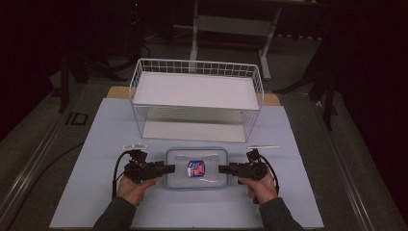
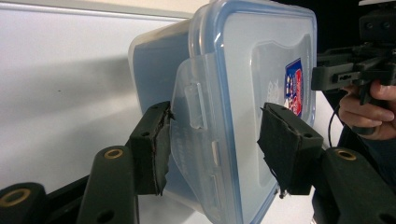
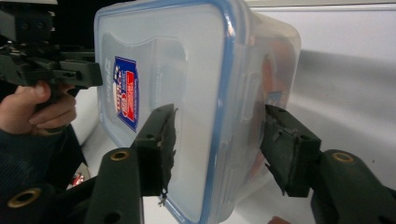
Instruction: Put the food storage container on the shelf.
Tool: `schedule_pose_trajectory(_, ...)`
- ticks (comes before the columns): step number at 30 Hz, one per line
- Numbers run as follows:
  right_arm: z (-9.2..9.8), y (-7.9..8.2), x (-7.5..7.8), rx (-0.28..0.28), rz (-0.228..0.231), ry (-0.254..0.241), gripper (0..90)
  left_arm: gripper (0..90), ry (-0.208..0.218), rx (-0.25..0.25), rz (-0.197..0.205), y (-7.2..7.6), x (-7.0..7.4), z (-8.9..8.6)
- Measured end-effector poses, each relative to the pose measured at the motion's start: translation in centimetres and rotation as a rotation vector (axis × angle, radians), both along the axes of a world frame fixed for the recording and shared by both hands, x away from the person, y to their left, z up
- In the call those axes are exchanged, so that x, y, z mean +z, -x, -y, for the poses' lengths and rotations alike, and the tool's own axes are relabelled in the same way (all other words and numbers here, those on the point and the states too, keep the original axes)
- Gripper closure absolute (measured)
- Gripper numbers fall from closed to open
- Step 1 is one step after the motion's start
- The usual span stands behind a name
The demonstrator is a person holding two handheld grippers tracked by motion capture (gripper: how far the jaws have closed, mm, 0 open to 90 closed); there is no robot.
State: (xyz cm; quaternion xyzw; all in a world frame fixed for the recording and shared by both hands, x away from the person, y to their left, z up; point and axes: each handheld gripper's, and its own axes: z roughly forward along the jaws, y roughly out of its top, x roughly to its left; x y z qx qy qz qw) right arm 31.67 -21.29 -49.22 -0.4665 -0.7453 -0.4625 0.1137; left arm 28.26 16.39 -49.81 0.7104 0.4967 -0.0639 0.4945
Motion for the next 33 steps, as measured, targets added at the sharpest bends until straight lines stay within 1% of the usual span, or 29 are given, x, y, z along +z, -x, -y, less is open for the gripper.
schedule_pose_trajectory(1,0.2,0.1,0.0,0.005,0.004,-0.006,47.6,45.8,0.000,0.000,0.000,0.0,0.0,0.0)
schedule_pose_trajectory(2,0.3,0.2,0.0,0.010,0.005,-0.013,48.1,46.4,0.009,-0.009,0.008,0.2,0.0,-0.2)
schedule_pose_trajectory(4,0.4,0.5,0.0,0.025,0.018,-0.013,48.8,48.5,0.024,-0.021,0.023,0.5,-0.2,-0.5)
schedule_pose_trajectory(5,0.4,0.5,0.0,0.025,0.018,-0.013,48.8,49.0,0.024,-0.021,0.023,0.5,-0.2,-0.5)
schedule_pose_trajectory(6,0.6,0.8,0.0,0.038,0.035,-0.020,49.7,49.2,0.031,-0.025,0.030,0.6,-0.3,-0.6)
schedule_pose_trajectory(8,0.6,1.0,-0.1,0.034,0.040,-0.029,49.8,49.2,0.036,-0.016,0.050,0.9,-0.4,-0.5)
schedule_pose_trajectory(9,0.7,1.1,-0.2,0.031,0.042,-0.034,50.0,48.9,0.036,-0.016,0.050,0.9,-0.4,-0.5)
schedule_pose_trajectory(10,0.7,1.1,-0.3,0.029,0.048,-0.038,50.0,48.3,0.019,-0.011,0.075,1.2,-0.4,-0.3)
schedule_pose_trajectory(13,0.8,1.2,-0.3,0.032,0.051,-0.039,50.2,48.3,0.023,-0.006,0.084,1.4,-0.5,-0.3)
schedule_pose_trajectory(15,0.9,1.4,-0.2,0.043,0.067,-0.035,51.4,48.2,0.015,-0.013,0.099,1.5,-0.5,-0.3)
schedule_pose_trajectory(17,0.9,1.5,-0.3,0.046,0.069,-0.034,51.6,48.1,0.012,-0.013,0.102,1.6,-0.5,-0.2)
schedule_pose_trajectory(23,0.8,1.8,-0.3,0.033,0.083,-0.031,51.5,48.2,-0.001,-0.003,0.112,1.8,-0.4,-0.2)
schedule_pose_trajectory(27,0.6,2.1,0.0,0.009,0.095,-0.027,51.3,48.2,-0.006,0.003,0.112,1.9,-0.3,-0.1)
schedule_pose_trajectory(28,0.6,2.2,0.1,0.007,0.101,-0.026,51.3,48.2,-0.015,0.002,0.115,1.9,-0.2,-0.1)
schedule_pose_trajectory(33,0.5,2.4,0.5,0.001,0.119,-0.021,51.3,48.2,-0.028,0.007,0.130,2.1,0.2,-0.1)
